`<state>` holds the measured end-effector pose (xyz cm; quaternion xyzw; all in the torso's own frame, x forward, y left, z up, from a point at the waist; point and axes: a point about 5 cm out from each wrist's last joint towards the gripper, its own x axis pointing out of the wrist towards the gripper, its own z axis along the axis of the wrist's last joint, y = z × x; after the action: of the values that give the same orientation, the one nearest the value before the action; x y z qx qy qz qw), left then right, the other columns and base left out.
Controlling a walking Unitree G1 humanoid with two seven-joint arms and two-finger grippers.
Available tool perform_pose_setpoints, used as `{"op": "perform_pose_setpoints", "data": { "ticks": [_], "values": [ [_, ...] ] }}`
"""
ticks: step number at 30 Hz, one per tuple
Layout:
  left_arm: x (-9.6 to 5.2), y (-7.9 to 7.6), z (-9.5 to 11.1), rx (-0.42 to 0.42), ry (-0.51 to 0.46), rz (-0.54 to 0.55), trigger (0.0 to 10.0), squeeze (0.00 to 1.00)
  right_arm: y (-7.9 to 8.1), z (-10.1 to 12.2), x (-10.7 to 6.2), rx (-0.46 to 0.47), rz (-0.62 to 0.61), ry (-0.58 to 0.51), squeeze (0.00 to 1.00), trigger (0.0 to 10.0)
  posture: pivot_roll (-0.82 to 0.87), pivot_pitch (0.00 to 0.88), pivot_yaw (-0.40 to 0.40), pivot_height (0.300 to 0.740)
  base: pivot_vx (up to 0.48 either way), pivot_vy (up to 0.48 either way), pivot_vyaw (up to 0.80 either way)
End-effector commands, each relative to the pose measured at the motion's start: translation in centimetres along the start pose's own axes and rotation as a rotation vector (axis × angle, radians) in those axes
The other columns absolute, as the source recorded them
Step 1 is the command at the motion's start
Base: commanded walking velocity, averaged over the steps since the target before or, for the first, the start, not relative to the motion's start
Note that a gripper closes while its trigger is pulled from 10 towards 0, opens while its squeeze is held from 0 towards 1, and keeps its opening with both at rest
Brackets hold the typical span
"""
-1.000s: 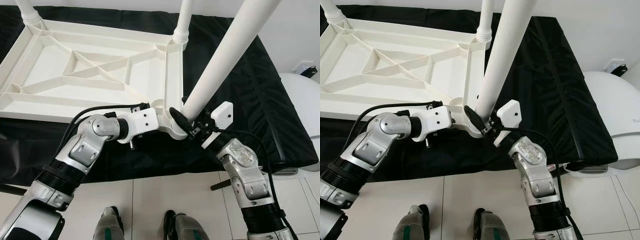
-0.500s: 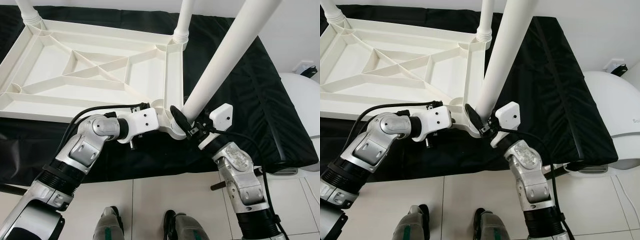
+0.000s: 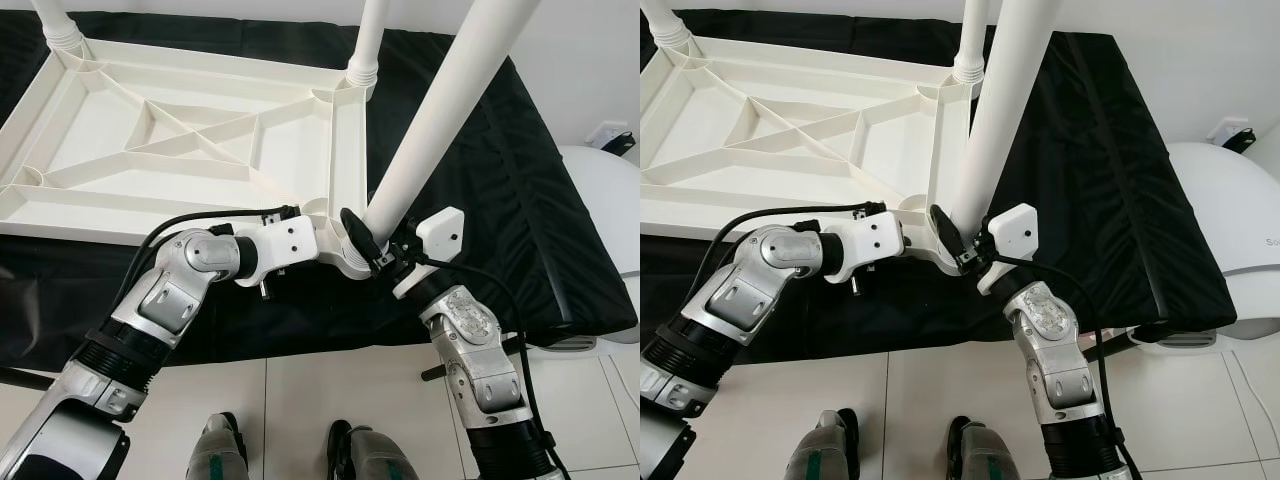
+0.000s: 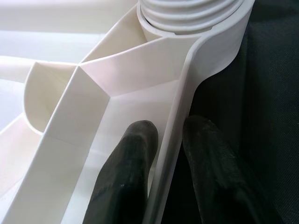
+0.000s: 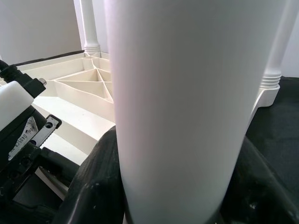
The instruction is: Building children table
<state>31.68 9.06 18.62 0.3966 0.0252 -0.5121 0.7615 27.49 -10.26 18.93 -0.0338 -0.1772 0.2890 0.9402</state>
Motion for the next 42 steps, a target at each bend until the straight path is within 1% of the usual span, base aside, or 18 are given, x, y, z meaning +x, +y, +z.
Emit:
{"op": "perform_pose_setpoints", "data": {
  "ticks": [1, 18, 42],
  "values": [
    [0.28, 0.02, -0.4, -0.01, 0.024, 0.026, 10.0, 0.0, 0.72, -2.86, -0.86, 0.061, 0.006, 0.151, 0.0, 10.0, 0.1, 0.24, -0.06, 0.74, 0.0, 0.0, 0.0],
    [0.19, 0.01, -0.43, -0.012, 0.025, 0.026, 10.0, 0.0, 0.64, -2.83, -0.82, 0.06, -0.014, 0.152, 0.0, 10.0, 0.1, 0.247, -0.058, 0.74, 0.0, 0.0, 0.0],
    [0.17, 0.09, -0.45, -0.012, 0.026, 0.025, 10.0, 0.0, 0.43, -2.67, -0.57, 0.058, -0.093, 0.14, 0.0, 10.0, 0.1, 0.247, -0.056, 0.74, 0.0, 0.0, 0.0]
  ]
}}
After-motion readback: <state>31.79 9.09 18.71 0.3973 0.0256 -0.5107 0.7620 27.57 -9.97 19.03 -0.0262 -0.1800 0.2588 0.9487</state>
